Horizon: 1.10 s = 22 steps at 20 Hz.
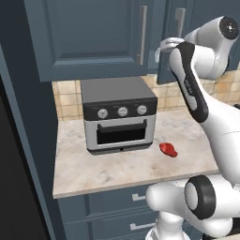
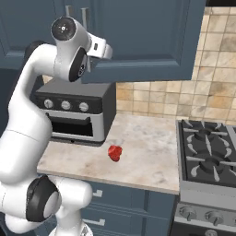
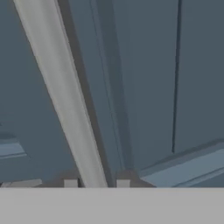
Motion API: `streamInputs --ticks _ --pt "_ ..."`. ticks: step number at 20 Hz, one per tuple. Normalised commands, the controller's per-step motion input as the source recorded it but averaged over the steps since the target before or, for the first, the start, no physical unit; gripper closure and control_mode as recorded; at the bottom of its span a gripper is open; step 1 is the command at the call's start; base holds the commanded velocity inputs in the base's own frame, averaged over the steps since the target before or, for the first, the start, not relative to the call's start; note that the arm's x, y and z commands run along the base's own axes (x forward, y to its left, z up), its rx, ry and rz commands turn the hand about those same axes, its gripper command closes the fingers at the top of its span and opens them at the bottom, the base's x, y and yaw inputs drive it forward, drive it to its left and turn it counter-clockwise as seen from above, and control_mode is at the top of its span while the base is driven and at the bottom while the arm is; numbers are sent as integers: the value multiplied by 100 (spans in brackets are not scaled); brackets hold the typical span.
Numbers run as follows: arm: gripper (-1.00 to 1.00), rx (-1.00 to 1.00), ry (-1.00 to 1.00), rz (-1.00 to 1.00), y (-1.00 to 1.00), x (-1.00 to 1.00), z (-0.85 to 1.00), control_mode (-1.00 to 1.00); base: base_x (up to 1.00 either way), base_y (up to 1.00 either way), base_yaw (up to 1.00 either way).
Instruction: Retrieve the tupperware from the cabinet, then place the raw meat into the tupperware to avoid contamination.
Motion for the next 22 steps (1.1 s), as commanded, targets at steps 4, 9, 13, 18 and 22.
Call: streamInputs --ticks 4,9,13,18,22 --pt "100 14 0 4 -57 -70 0 -100 0 0 0" --pt "100 14 0 11 -80 -67 0 -100 0 0 0" --pt "100 5 0 9 -76 -43 -8 -100 0 0 0" --pt "100 2 0 4 -35 -27 0 -100 0 0 0" --pt "-100 1 0 3 -20 -17 0 -100 0 0 0"
